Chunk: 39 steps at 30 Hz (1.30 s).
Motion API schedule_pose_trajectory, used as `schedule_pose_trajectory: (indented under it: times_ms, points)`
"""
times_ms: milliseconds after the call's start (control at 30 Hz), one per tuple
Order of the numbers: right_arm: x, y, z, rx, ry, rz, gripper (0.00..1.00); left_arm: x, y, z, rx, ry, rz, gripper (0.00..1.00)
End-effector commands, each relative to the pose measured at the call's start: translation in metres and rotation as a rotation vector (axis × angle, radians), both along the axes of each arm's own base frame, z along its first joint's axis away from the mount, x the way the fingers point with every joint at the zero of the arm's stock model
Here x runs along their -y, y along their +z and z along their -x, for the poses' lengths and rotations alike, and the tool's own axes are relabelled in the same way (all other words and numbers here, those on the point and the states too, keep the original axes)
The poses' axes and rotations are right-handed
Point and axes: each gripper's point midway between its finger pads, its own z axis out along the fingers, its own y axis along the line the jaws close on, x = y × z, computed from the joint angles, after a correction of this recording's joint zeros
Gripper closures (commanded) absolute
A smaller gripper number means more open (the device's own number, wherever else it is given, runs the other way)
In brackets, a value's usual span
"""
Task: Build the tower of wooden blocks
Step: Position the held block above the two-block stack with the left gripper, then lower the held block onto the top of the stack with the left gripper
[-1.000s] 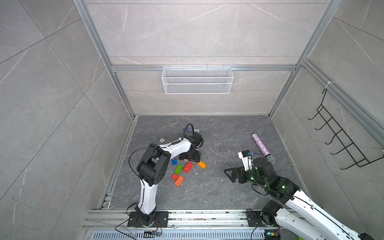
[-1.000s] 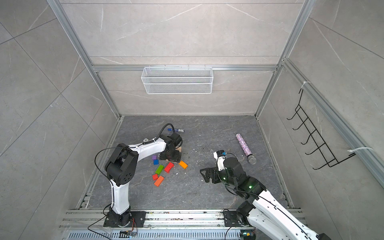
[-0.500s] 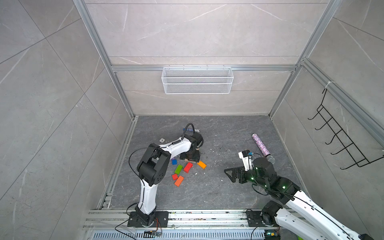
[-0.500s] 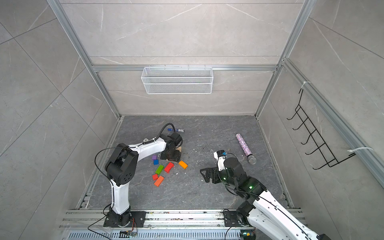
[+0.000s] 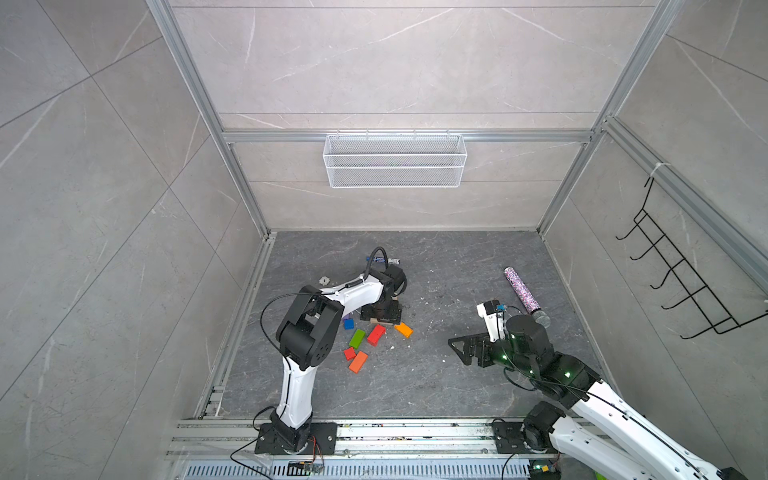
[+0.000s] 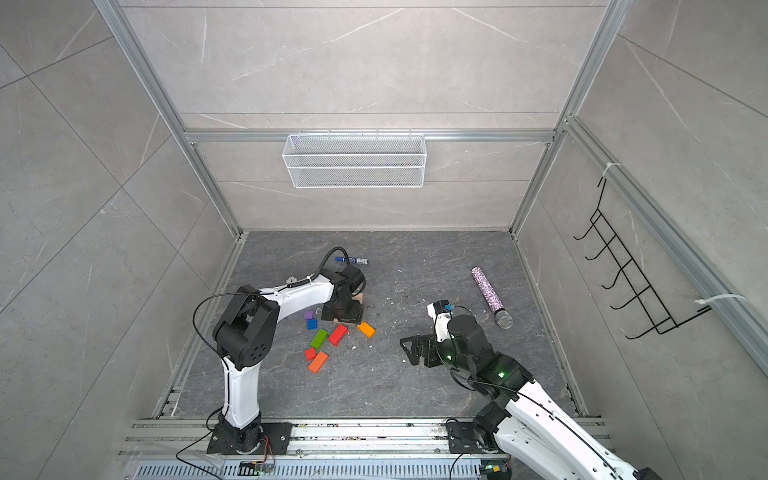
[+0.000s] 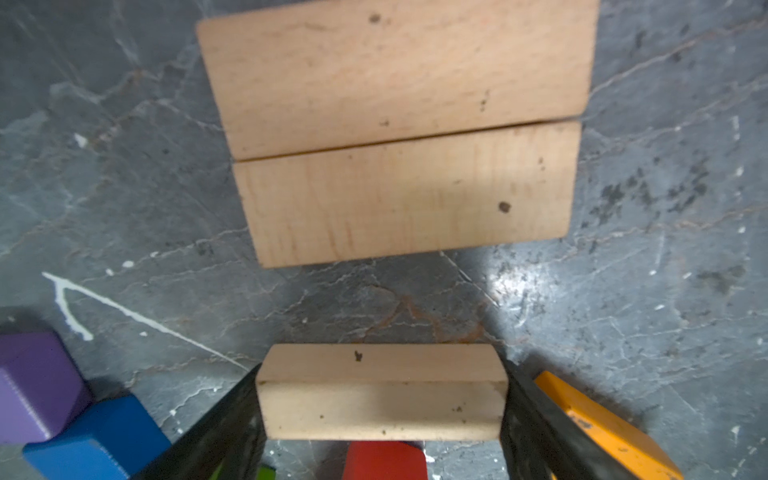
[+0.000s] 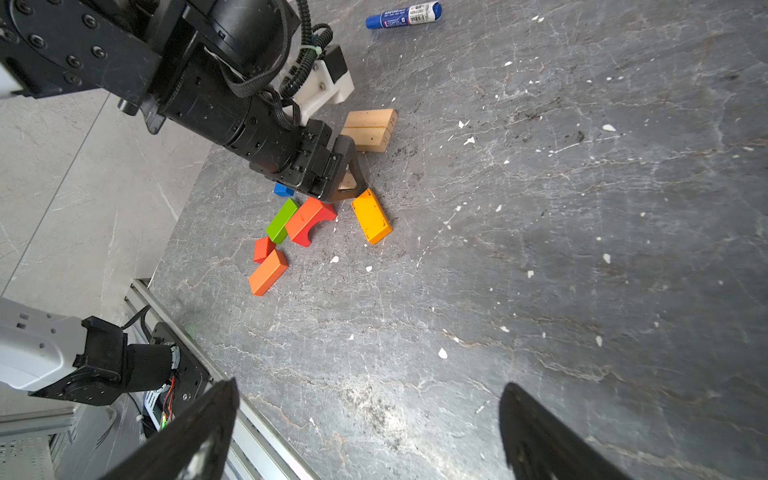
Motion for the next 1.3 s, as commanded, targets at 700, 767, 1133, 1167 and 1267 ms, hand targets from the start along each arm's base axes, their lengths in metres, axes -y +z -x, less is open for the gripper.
schedule_pose_trajectory:
  times_ms: [700,767,1133,1167,1267]
  points:
    - [0.001,0.008,-0.001,0.027,0.001,0.003,0.01,0.014,0.007,-0.016,0.009,0.131,0.000,0.33]
    - [0.001,0.008,0.000,0.028,0.002,0.005,0.01,0.014,0.006,-0.018,0.008,0.130,-0.007,0.34]
    - [0.002,0.010,0.001,0.031,0.003,0.007,0.01,0.009,0.005,-0.024,0.008,0.133,-0.024,0.33]
    - [0.002,0.011,0.000,0.032,0.002,0.008,0.01,0.008,0.006,-0.024,0.009,0.132,-0.026,0.33]
    - [0.002,0.010,0.000,0.029,0.001,0.008,0.01,0.005,0.007,-0.025,0.011,0.130,-0.035,0.33]
